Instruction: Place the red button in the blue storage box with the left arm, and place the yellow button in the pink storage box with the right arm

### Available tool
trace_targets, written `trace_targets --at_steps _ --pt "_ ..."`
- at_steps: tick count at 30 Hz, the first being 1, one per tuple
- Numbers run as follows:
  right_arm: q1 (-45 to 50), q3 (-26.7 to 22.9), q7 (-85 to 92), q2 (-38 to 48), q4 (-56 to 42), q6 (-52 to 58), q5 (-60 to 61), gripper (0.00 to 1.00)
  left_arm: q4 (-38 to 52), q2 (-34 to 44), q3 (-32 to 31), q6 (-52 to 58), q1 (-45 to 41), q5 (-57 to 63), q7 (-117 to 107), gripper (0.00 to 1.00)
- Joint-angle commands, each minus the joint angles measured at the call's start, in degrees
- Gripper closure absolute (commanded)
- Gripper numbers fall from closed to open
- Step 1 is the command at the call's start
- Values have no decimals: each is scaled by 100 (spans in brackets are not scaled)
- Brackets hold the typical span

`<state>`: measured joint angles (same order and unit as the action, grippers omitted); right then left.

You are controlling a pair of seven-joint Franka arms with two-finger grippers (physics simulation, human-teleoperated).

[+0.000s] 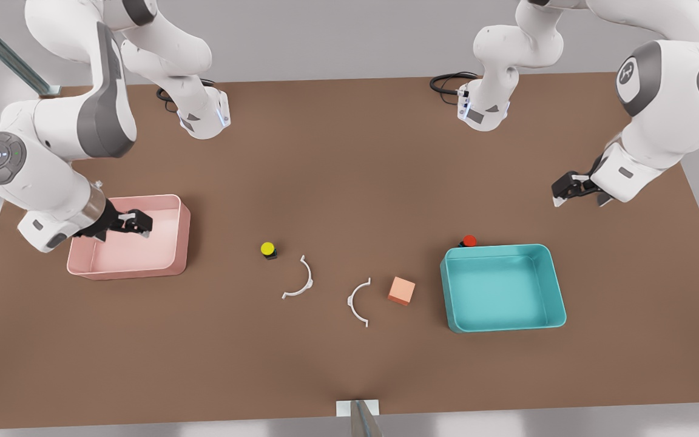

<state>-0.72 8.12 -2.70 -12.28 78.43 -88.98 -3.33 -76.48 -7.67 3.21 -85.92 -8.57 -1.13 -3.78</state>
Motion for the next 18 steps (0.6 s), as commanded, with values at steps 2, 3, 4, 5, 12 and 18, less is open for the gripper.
trace_targets --at_steps 2,3,4,5,12,18 --pt "-16 50 85 -29 -12 -111 -1 0 2 -50 -5 -101 22 43 1477 0" --pt "46 225 726 -29 -12 -93 -10 0 -7 -164 -5 -136 -75 8 1407 0" --pt "98 392 824 -81 -3 -93 -1 0 -16 -331 -5 -189 -277 8 1082 0" --pt "204 708 824 -249 -3 -111 -27 0 -331 -428 -5 -750 -549 -10 494 0" --pt "495 1157 1588 -635 937 -1279 -159 0 -3285 170 -5 -4046 -1016 -203 -351 0" --pt "12 1596 1843 -547 2774 -3222 280 0 -4498 82 4 -5638 -1183 -203 -404 0"
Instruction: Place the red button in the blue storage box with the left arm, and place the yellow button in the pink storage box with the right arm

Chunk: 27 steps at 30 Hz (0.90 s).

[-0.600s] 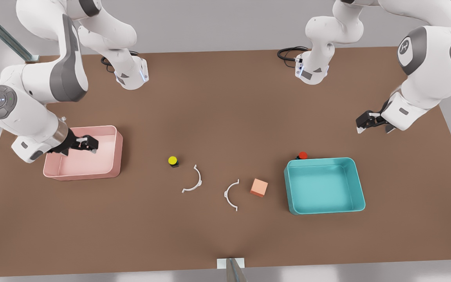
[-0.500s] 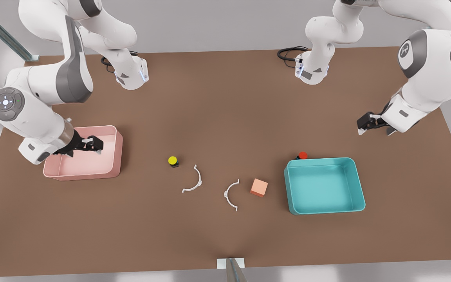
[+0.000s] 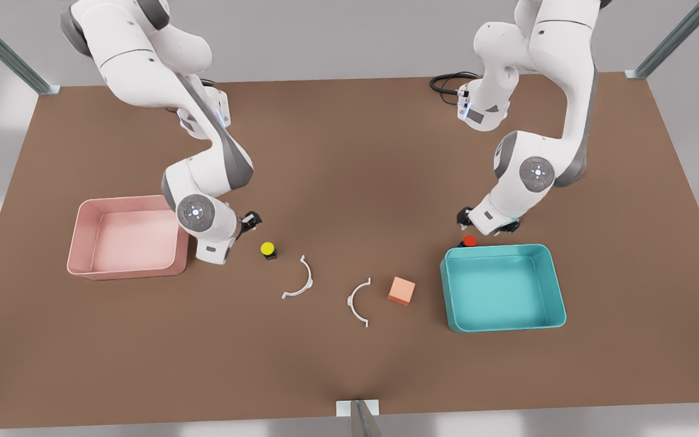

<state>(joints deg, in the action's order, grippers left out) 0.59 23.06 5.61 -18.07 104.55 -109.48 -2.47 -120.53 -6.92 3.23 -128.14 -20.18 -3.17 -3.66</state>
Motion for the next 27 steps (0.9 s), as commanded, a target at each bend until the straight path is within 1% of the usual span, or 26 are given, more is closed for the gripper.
trace_targets --at_steps 1,3,5,6,8,9,11,13,14,15,20,27 --pt "-226 199 1012 23 311 -1356 203 0 -278 32 2 -1600 -30 1 -627 0" --pt "-340 216 1153 -21 565 -1847 221 0 -778 243 2 -1837 -91 1 -645 0" --pt "-550 295 1469 -29 970 -2410 221 0 -1218 165 2 -2557 -240 1 -996 0" --pt "-612 296 1618 -117 979 -2595 229 0 -1420 147 2 -2839 -311 1 -1181 0" --pt "-603 313 1785 -319 1006 -3201 247 0 -1438 -28 2 -2988 -399 1 -1427 0" --pt "-612 313 1830 -416 1006 -3298 247 0 -1438 -152 2 -3112 -399 1 -1427 0" --pt "-595 577 1812 -530 1242 -3773 247 0 -1491 -257 11 -3112 -399 1 -1515 0" --pt "-709 831 1812 -504 1691 -4327 256 0 -1482 -486 11 -3244 -399 1 -1665 0" --pt "-1060 1174 1803 -495 1700 -4283 256 0 -1491 -574 10 -3349 -408 1 -1866 0" --pt "-1078 1192 1821 -513 1761 -4292 247 0 -1491 -609 2 -3349 -408 1 -2042 0" --pt "-1201 1130 2129 -1058 1586 -4371 229 0 -1579 -601 19 -3341 -408 27 -2148 0" --pt "-1228 1060 2427 -1409 1621 -4476 36 0 -1737 -583 90 -3341 -346 53 -2104 0"
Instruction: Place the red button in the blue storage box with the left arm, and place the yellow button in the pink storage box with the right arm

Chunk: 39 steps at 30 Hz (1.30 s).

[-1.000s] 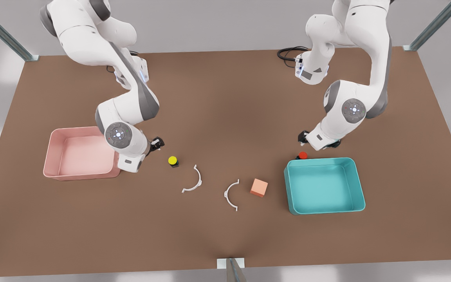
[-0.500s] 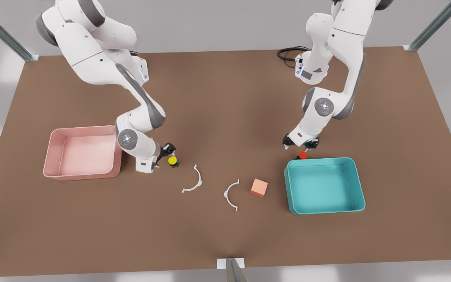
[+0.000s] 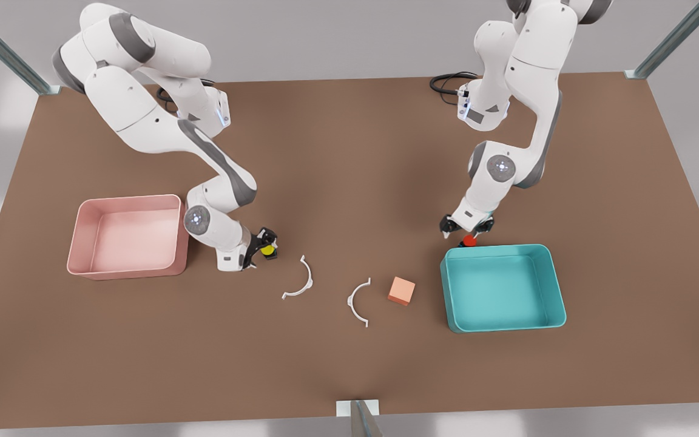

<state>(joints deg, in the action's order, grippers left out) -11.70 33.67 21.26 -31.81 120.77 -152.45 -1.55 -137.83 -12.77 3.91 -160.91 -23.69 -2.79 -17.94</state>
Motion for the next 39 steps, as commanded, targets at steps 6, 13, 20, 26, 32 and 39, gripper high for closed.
trace_targets --at_steps 6,13,20,26,32,39 --pt "-7 -19 871 -247 17 -303 -179 0 11 -164 216 -73 40 165 -676 0" --pt "2 -1 862 -229 43 -286 -187 27 55 -849 251 -644 49 165 -606 0" --pt "2 -1 862 -229 78 -286 -187 34 134 -753 242 -635 13 156 -650 0" --pt "2 -1 862 -229 78 -268 -187 52 160 -735 242 -635 -4 156 -658 12" --pt "-192 69 809 184 -203 180 -179 52 107 -656 251 -600 5 156 -606 26" --pt "-227 -28 -447 966 -889 1551 -179 52 2 -551 251 -574 13 165 -606 36"
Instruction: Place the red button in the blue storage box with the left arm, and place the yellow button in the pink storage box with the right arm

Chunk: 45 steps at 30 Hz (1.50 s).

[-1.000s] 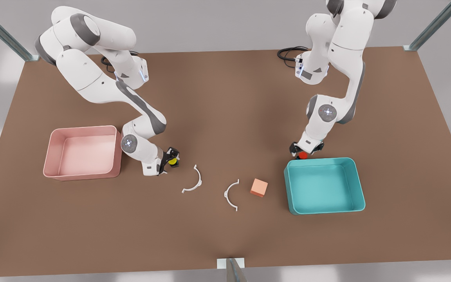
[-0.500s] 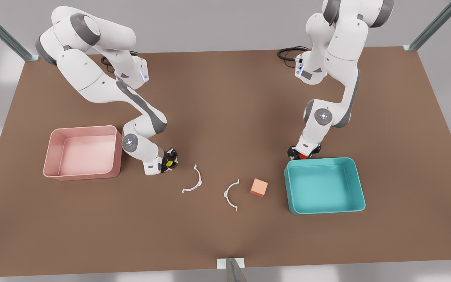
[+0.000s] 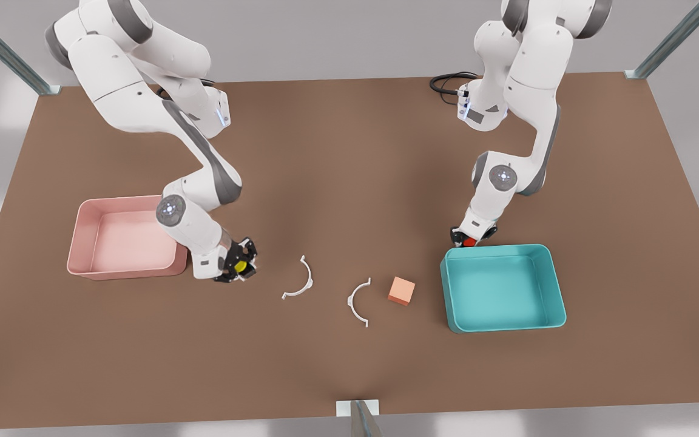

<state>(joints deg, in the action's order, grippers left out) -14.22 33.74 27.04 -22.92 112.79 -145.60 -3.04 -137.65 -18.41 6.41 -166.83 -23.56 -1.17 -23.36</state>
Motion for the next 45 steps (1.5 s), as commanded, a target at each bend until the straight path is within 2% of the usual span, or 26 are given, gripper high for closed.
trace_targets --at_steps 1,5,10,17,20,25,28,29,30,32,33,34,35,36,38,42,44,45 --pt "-116 -17 -1245 104 -222 1086 -82 52 -51 65 1 28 0 2 -63 36" --pt "-476 -201 -1403 77 -741 1790 -513 52 -174 223 1 125 -9 2 -63 41" --pt "-872 -201 -1394 77 -811 2027 -865 52 -165 320 1 221 -17 2 -63 47" --pt "-1531 -184 -885 69 -855 2247 -1102 52 -446 909 1 652 35 2 191 47" --pt "-1812 -166 -445 112 -855 2264 -1102 52 -473 1585 1 1583 18 2 191 47" --pt "-2260 -184 3 -2 -803 2238 -1102 51 -69 1753 -8 2278 9 11 174 47" --pt "-2954 317 -58 930 383 1984 -1085 51 765 1358 -17 2743 9 20 156 47" --pt "-3349 633 -49 1070 718 1781 -1076 51 1258 1111 -8 3042 9 11 156 47" --pt "-3938 1169 -49 1079 876 1702 -1076 51 1697 769 -8 3122 27 11 156 47" --pt "-4220 1284 3 1079 1175 1482 -1076 51 2304 364 1 3218 53 11 165 47" --pt "-4255 1284 -5 1079 1228 1430 -1076 45 2506 215 1 3227 141 11 191 47" --pt "-4247 1284 -49 1071 1228 1430 -1076 23 2576 153 1 3227 202 11 271 47" --pt "-4238 1284 -67 1062 1219 1430 -1076 10 2726 39 1 3227 273 11 297 47" --pt "-4229 1284 -155 1062 1219 1430 -1076 5 2919 -102 1 3288 369 3 429 47" --pt "-4203 1284 -173 1053 1184 1456 -1076 0 3051 -269 1 3297 536 -6 710 47" --pt "-3992 1407 -313 1035 516 1544 -1058 0 3552 -936 1 3289 659 -15 728 47" --pt "-3799 1486 -620 1044 -151 2088 -1049 0 3605 -1148 1 3271 659 -50 719 47" --pt "-3166 1162 -761 1079 -890 2923 -655 0 3640 -1280 1 3262 659 -50 719 28"
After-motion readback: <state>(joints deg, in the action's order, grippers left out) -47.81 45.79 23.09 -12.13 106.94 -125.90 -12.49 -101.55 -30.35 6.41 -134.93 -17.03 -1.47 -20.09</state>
